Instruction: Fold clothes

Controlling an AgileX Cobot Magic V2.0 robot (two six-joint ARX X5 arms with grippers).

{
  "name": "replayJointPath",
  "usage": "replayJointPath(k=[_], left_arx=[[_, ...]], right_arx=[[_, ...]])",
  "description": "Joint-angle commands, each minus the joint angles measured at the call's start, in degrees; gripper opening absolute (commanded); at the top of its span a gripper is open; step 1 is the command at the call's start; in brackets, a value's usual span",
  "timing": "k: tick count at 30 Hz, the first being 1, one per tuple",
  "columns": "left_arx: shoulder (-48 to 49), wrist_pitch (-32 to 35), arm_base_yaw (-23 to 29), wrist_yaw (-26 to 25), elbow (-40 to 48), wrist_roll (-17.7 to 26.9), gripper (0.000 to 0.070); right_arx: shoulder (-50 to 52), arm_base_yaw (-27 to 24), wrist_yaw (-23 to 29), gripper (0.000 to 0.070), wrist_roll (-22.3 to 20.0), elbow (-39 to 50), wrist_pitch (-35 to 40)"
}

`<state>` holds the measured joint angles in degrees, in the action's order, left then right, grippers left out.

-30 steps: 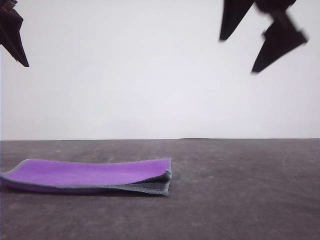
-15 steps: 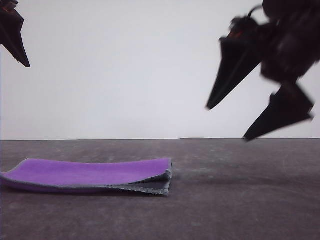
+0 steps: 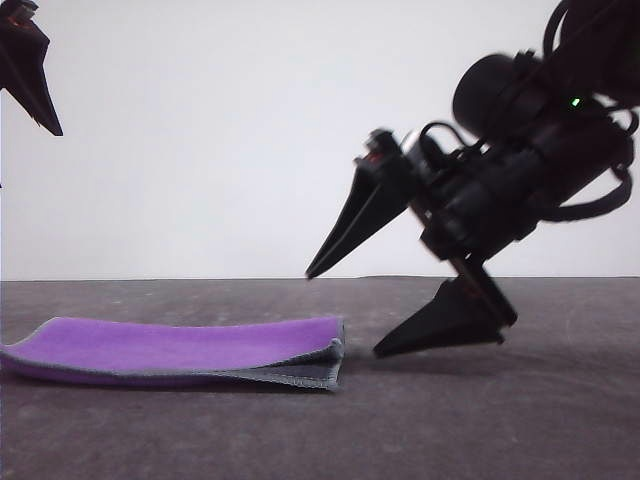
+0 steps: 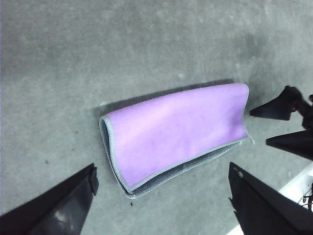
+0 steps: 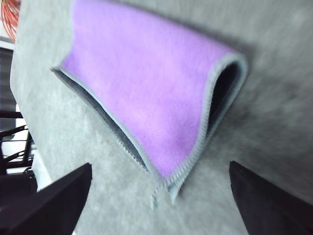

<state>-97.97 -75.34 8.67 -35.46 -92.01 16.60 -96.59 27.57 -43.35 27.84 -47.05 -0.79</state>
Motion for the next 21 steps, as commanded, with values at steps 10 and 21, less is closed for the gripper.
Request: replayJointPath(k=[10,21], left_arx=[[-0.9,0.1,0.1,-0.1,-1.2,-0.7,0.0516],[-0.9,0.2,0.1,-0.1,-1.2,-0.8,0.0516]], right_arx=[[-5.0,2.7,0.1,0.0481,7.5,-0.5,9.4],[-5.8,3.0,0.3,0.0481,4.7,-0.5,5.1]])
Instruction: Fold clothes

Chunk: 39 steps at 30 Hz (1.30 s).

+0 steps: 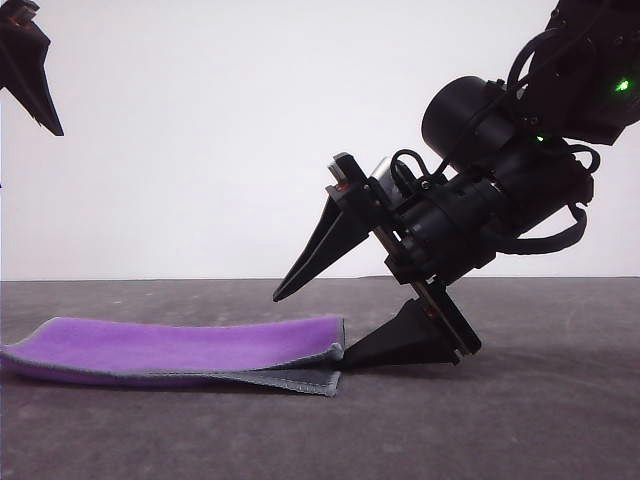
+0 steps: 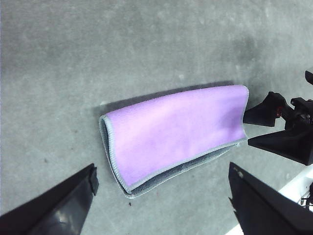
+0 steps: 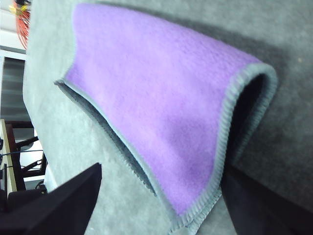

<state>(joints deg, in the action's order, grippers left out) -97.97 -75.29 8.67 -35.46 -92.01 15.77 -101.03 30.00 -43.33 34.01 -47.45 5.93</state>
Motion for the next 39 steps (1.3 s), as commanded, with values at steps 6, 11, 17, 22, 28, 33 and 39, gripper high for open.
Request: replayJointPath(k=[6,11,17,22,28,33,39], left_arx=[[-0.9,0.1,0.1,-0.1,-1.2,0.0,0.0516],[-0.9,0.1,0.1,-0.1,-1.2,-0.2,0.0516],[-0.9,0.2,0.1,-0.1,-1.2,-0.2,0.0516],[-0.9,0.1,0.1,-0.1,-1.2,-0.2,0.0516],[-0.9,0.1,0.1,-0.1,-1.2,-0.2,0.0516],[-0.9,0.1,0.1,-0.1,-1.2,-0.3,0.0516],[-0.9,0.1,0.1,-0.1,-1.2,-0.6,0.0516]], right_arx=[[-1.3,-0.8,-0.2,0.0481,-4.2,-0.1,-4.2],[-1.3,-2.4,-0.2,0.0481,-5.6,-0.1,-6.5],[-1.3,-1.6,-0.2,0.0475,-5.2,-0.1,-5.3],[-1.3,1.3,-0.1,0.0304,-3.5,-0.1,-0.9],[-1.3,1.9,0.1,0.0058,-2.5,-0.2,2.2],[-1.3,2.2,-0.2,0.0004,-1.3,-0.2,6.5],[-1.5,5.4,-0.2,0.0004,2.9,-2.6,12.9]])
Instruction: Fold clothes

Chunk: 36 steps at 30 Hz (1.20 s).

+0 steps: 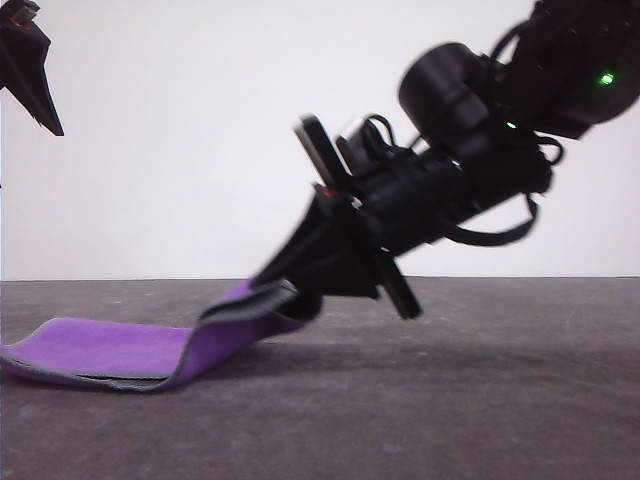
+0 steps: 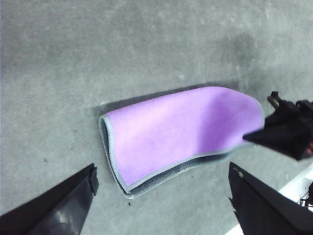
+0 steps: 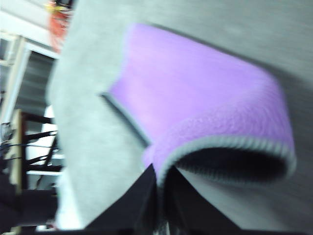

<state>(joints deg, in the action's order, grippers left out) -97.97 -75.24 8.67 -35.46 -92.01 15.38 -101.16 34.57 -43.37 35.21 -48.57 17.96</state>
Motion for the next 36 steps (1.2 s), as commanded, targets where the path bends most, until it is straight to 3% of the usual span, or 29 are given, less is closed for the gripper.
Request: replayJointPath(k=[1,16,25,26,30,34,36], left_arx=[[-0.9,0.1,0.1,-0.1,-1.2,-0.4,0.0516],[-0.9,0.3,0.1,-0.1,-1.2,-0.7,0.0516],[-0.9,0.3,0.1,-0.1,-1.2,-0.7,0.0516],[-0.9,0.3,0.1,-0.1,-1.2,-0.7,0.0516],[-0.9,0.3,0.1,-0.1,-1.2,-0.7,0.0516],[-0.9,0.3,0.1,-0.1,-1.2,-0.7,0.0516],[-0.9,0.3,0.1,-0.1,-1.2,-0.7,0.0516]], right_arx=[[-1.7,1.5,-0.1,0.0004,1.8,-2.4,0.9],[-13.1,11.0,-0.5,0.0005,3.1,-19.4,-2.7],[-18.2,13.0,-0.8,0.0015,3.4,-25.6,-3.9],[-18.3,13.0,-0.8,0.0036,3.4,-25.7,-3.9],[-18.3,13.0,-0.9,0.0243,3.1,-25.7,-4.1],[-18.3,12.9,-1.9,0.0363,2.9,-25.7,-4.0],[-18.3,12.9,-1.9,0.0383,2.8,-25.7,-4.0]])
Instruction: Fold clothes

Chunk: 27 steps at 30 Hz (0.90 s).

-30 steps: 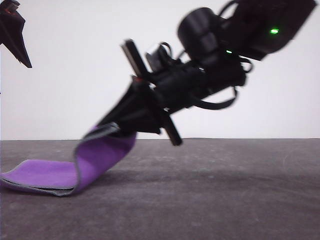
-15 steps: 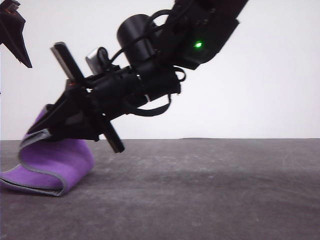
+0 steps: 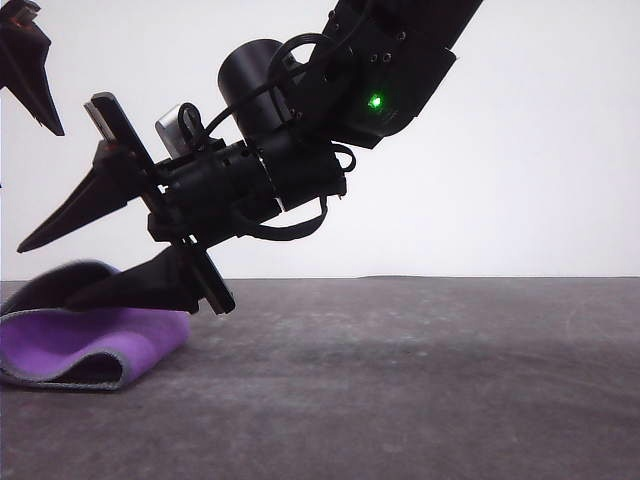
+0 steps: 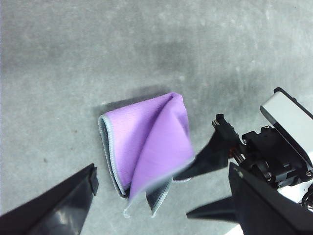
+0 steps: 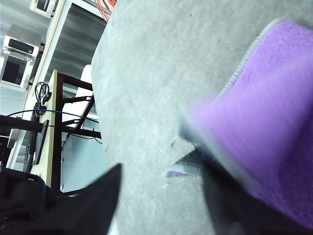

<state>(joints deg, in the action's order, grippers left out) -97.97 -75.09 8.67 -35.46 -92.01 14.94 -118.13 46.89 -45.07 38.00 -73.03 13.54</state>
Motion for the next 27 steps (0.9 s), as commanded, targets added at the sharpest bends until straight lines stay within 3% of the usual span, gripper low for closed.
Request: replayJointPath(k=[1,9,14,18,20,23,27], left_arx=[[-0.9,0.2,0.1,-0.1,-1.2,-0.2,0.0516],[-0.9,0.2,0.1,-0.1,-1.2,-0.2,0.0516],[-0.9,0.2,0.1,-0.1,-1.2,-0.2,0.0516],[-0.9,0.1,0.1,-0.1,-1.2,0.0,0.0516],[-0.9,0.1,0.1,-0.1,-1.2,0.1,0.0516],[-0.9,-0.1,0.5,-0.1,-1.2,0.8,0.0516],[-0.9,-0.2,1.1,-0.1,-1.2,0.8,0.0516]], right_arx=[[-1.3,0.6,-0.3,0.0385,-0.1,-1.3,0.5],[-1.3,0.0,-2.1,0.0432,-1.4,-4.6,1.0],[-1.3,-0.1,-8.0,0.0434,-1.6,-10.3,1.2],[-1.3,-0.9,-9.9,0.0454,-3.1,-15.1,-0.9],[-1.3,-1.5,-10.0,0.0464,-6.0,-17.3,-5.1],[-0.6,-3.2,-8.9,0.0466,-13.5,-20.2,-15.5],[2.5,-6.6,0.3,0.0465,-26.3,-21.7,-33.3]])
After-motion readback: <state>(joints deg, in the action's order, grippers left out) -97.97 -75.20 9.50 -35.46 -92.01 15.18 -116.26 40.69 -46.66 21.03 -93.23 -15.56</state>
